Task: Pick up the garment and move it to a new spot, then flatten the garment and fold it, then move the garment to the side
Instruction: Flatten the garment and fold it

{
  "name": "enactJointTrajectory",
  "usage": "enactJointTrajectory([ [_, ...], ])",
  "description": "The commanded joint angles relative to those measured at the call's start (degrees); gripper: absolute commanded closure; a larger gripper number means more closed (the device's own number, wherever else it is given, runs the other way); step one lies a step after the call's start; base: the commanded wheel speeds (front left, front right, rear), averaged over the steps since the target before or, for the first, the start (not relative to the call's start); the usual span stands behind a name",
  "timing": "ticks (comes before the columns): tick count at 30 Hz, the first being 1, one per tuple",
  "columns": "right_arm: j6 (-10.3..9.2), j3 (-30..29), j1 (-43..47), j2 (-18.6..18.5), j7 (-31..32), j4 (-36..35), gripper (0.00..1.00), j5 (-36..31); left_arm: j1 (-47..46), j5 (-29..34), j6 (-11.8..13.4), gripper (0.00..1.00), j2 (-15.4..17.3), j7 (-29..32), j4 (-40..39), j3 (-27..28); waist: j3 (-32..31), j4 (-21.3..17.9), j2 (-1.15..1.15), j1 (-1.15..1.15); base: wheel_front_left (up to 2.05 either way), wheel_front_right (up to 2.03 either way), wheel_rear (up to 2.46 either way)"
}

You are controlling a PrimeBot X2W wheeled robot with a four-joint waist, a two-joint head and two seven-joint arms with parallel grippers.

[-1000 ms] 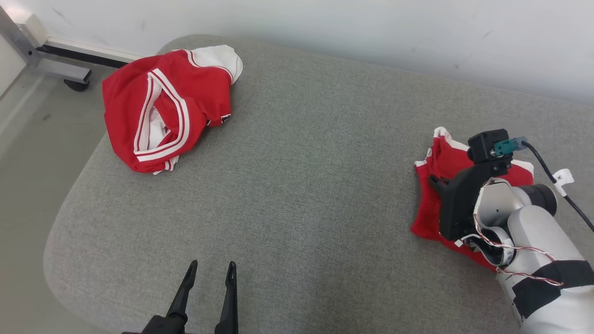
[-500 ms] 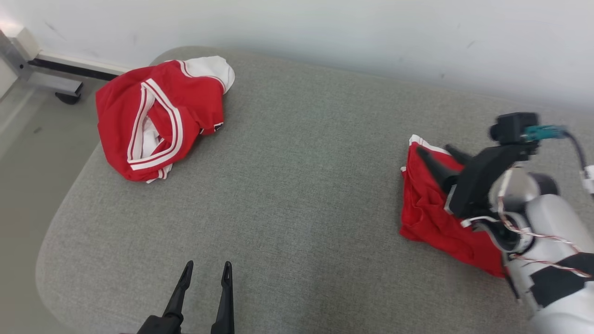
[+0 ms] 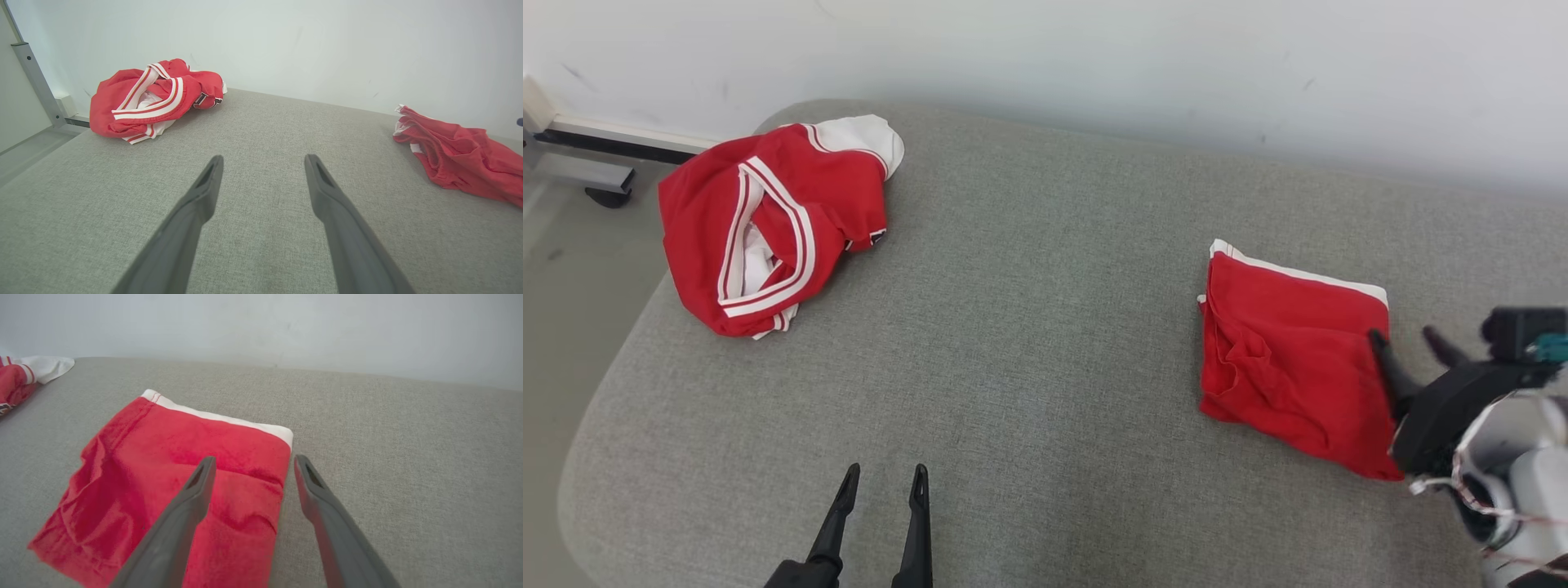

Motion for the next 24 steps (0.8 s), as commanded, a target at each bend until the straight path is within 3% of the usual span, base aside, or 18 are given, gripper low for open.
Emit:
enactJointTrajectory([
  [1,-0.13,0.60,0.79,0.74,-0.57,0.13,0.27,-0.53,0.16,-0.19,-0.02,0.00,-0.04,-0.18,-0.14,0.02,0.26,-0.09,0.00,0.00,0.00,0.00,0.00],
  [3,-0.13,2.21,1.31,1.45,-2.35,0.45,0.98,-2.17,-0.20,-0.14,-0.17,0.00,-0.05,-0.18,-0.11,0.00,0.58,-0.06,0.00,0.00,0.00,0.00,0.00],
  [16,-0.13,12.08,-3.35,6.85,-6.21,10.52,1.00,-4.20,-0.29,0.09,-0.24,0.00,-0.05,-0.18,0.91,-0.16,0.05,2.61,0.00,0.00,0.00,0.00,0.00],
  [24,-0.13,23.24,-3.30,10.54,-4.84,11.99,1.00,-0.14,1.09,0.35,-0.34,0.00,-0.05,-0.18,1.02,0.66,-1.74,2.44,0.00,0.00,0.00,0.00,0.00],
])
